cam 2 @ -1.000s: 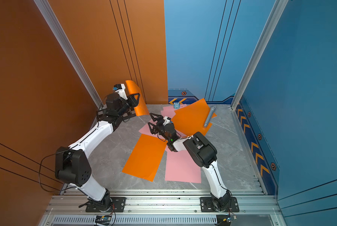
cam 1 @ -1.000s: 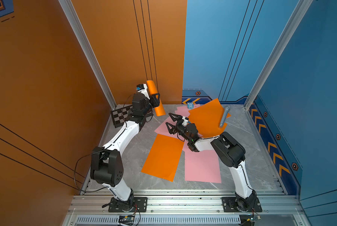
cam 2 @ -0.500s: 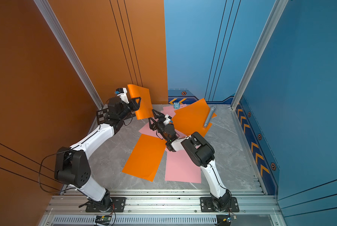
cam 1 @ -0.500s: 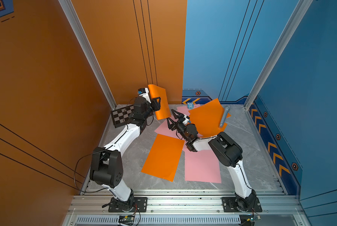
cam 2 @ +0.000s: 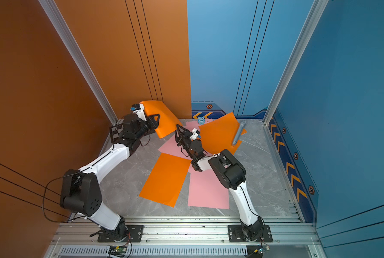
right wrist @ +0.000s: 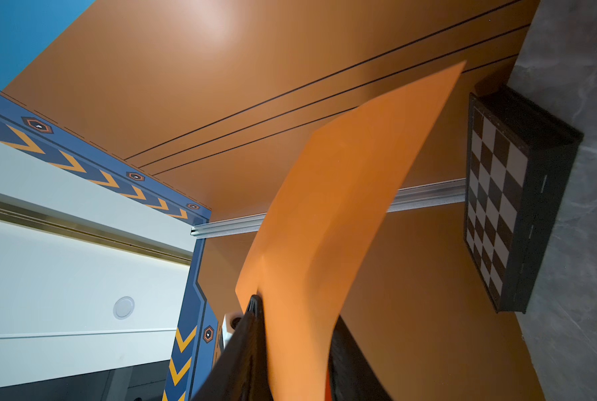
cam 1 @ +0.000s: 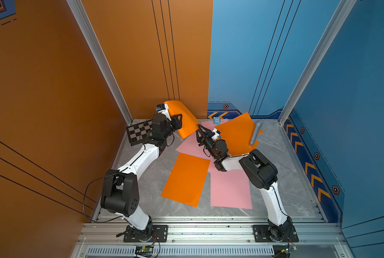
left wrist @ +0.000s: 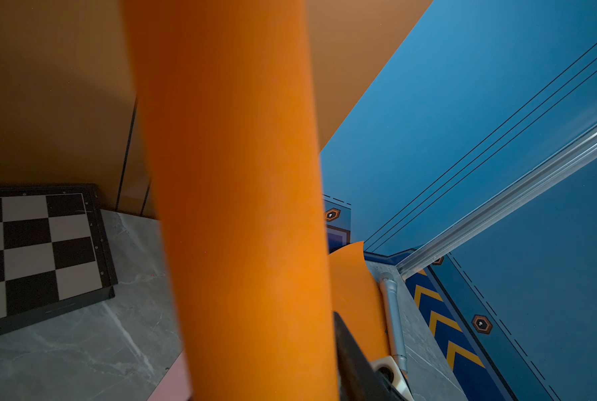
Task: Sort the scattered colored papers by color
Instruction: Pick up the colored paper, then place the colored paper.
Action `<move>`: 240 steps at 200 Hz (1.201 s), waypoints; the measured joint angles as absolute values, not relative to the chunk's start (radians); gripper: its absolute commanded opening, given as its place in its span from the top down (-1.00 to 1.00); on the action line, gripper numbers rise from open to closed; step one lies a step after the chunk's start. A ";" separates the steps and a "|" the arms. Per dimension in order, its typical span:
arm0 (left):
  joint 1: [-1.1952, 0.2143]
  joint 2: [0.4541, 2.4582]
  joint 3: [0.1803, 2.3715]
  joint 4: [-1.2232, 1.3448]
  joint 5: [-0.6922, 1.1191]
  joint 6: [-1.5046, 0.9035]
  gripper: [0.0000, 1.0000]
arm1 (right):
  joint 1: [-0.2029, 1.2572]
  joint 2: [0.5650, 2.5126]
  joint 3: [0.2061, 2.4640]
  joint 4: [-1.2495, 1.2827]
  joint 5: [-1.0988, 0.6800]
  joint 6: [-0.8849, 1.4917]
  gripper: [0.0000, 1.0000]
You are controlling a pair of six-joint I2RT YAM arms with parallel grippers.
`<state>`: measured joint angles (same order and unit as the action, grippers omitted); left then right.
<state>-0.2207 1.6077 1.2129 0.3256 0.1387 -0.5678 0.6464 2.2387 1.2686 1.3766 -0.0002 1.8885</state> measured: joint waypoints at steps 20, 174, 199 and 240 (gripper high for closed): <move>-0.213 1.594 1.191 0.325 0.139 -0.574 0.14 | 0.639 2.238 1.269 1.368 -0.017 1.868 0.56; 0.048 1.240 0.848 0.179 0.113 -0.690 -0.96 | 0.509 2.044 1.451 0.644 -0.507 1.404 1.00; 0.103 1.167 0.836 0.079 0.084 -0.707 -0.96 | 0.517 1.951 1.542 0.372 -0.578 1.198 1.00; 0.161 1.073 0.822 -0.022 0.052 -0.727 -0.96 | 0.631 1.803 1.656 -0.018 -0.610 0.847 1.00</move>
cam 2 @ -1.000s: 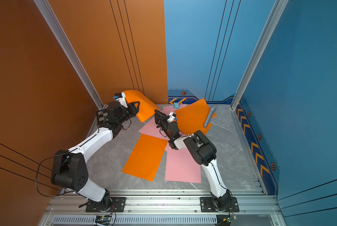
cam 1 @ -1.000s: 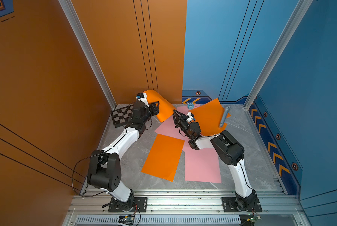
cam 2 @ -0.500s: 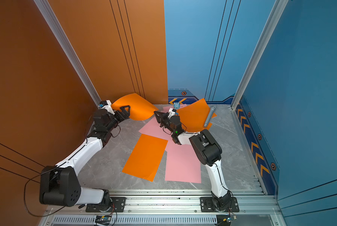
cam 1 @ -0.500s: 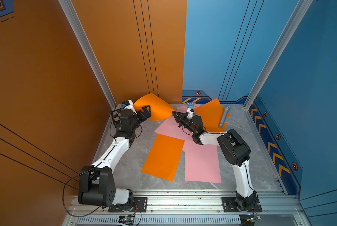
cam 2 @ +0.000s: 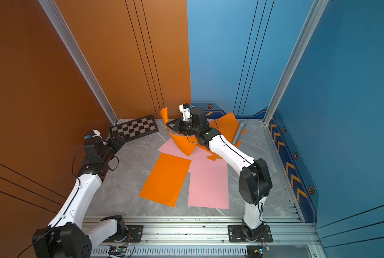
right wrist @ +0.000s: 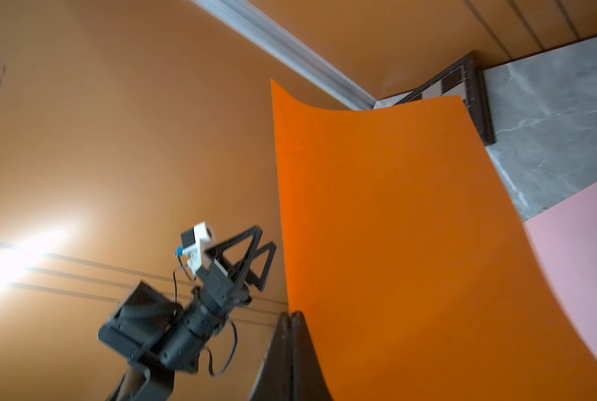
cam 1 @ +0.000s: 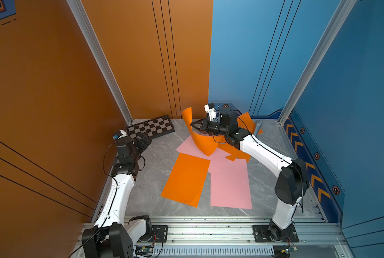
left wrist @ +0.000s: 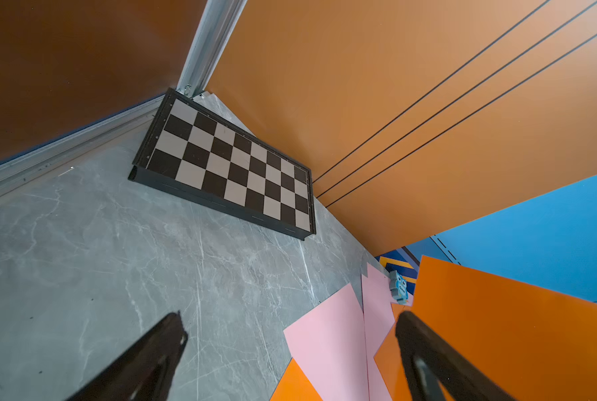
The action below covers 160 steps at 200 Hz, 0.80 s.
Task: Sort the scattered colored papers by color
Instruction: Place the colored paper.
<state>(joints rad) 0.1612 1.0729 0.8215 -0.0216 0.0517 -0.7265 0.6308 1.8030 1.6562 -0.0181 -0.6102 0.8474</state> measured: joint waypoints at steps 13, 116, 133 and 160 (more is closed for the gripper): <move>0.163 1.055 0.813 -0.036 0.052 -0.728 -0.96 | 0.685 1.757 1.656 -0.102 -0.607 0.776 1.00; 0.164 0.991 0.759 -0.073 0.052 -0.766 -0.96 | 0.865 1.433 1.362 -0.159 -0.393 0.706 1.00; 0.164 0.984 0.758 -0.073 0.052 -0.769 -0.96 | 0.819 1.394 1.251 -0.065 -0.356 0.764 1.00; 0.164 0.984 0.758 -0.075 0.052 -0.776 -0.96 | 0.760 1.398 1.082 0.073 -0.276 0.845 1.00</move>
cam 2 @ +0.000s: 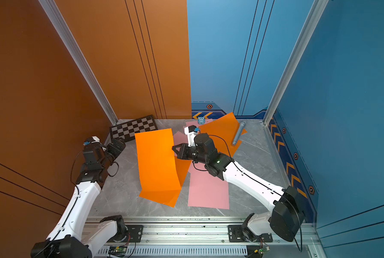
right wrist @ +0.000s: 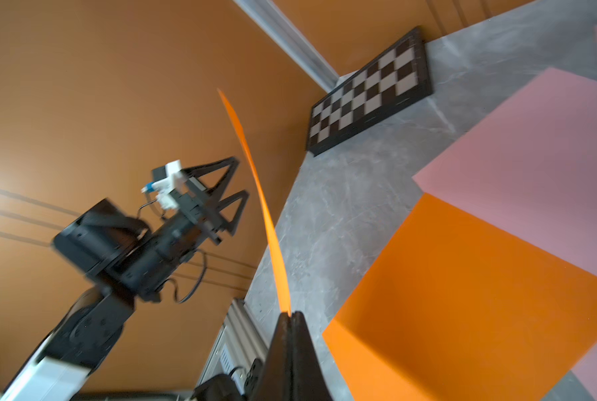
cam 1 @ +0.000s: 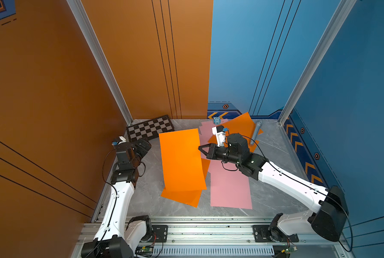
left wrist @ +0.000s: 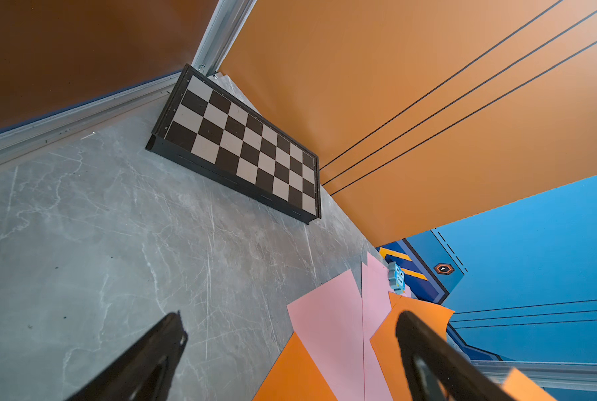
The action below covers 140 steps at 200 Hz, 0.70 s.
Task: Sort the scattered colored papers by color
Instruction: Place the colored paper.
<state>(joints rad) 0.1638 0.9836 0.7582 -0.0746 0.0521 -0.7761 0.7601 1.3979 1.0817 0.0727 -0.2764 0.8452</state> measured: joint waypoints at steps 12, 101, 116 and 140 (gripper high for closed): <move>0.164 0.984 0.758 -0.076 0.052 -0.776 -0.96 | 0.755 1.417 1.023 0.120 -0.241 0.872 1.00; 0.129 1.012 0.758 -0.080 0.101 -0.775 -0.96 | 0.736 1.757 0.737 0.529 -0.154 1.051 1.00; 0.092 1.026 0.758 -0.079 0.121 -0.770 -0.96 | 0.733 1.802 0.732 0.572 -0.160 1.066 1.00; -0.023 1.081 0.763 -0.078 0.150 -0.743 -0.96 | 0.730 1.831 0.731 0.616 -0.170 1.076 1.00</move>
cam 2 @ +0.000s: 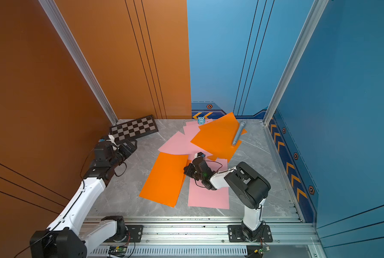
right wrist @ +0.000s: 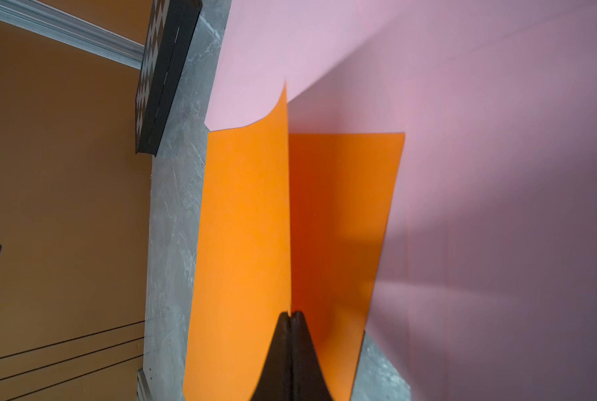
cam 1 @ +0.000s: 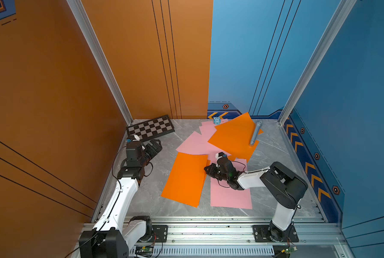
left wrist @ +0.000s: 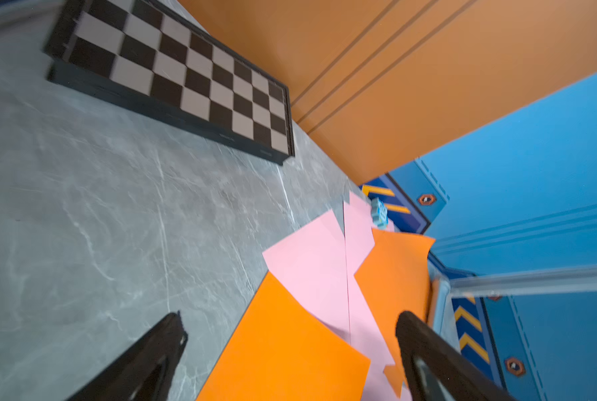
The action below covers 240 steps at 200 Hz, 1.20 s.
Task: Sort the scattered colored papers by color
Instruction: Place the colored paper, then adjust the colored paper at the center of the board.
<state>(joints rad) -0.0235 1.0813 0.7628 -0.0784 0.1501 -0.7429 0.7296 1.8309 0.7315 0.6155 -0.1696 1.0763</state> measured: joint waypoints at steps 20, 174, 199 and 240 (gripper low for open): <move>-0.150 1.153 0.780 -0.079 0.165 -0.708 -0.96 | 0.727 1.833 0.732 0.636 -0.187 1.080 1.00; -0.353 1.576 0.795 0.049 0.212 -0.659 -0.96 | 0.725 1.516 0.746 0.229 -0.051 0.942 1.00; -0.353 1.601 0.789 0.064 0.182 -0.676 -0.96 | 0.701 1.453 0.741 0.084 0.023 0.891 1.00; -0.353 1.606 0.744 0.096 0.128 -0.725 -0.96 | 0.596 1.424 0.643 -0.023 0.057 0.856 1.00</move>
<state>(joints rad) -0.3531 1.6062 0.7441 0.0956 0.1284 -0.7246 0.5957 1.4239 0.6430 -0.0231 0.0574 0.8562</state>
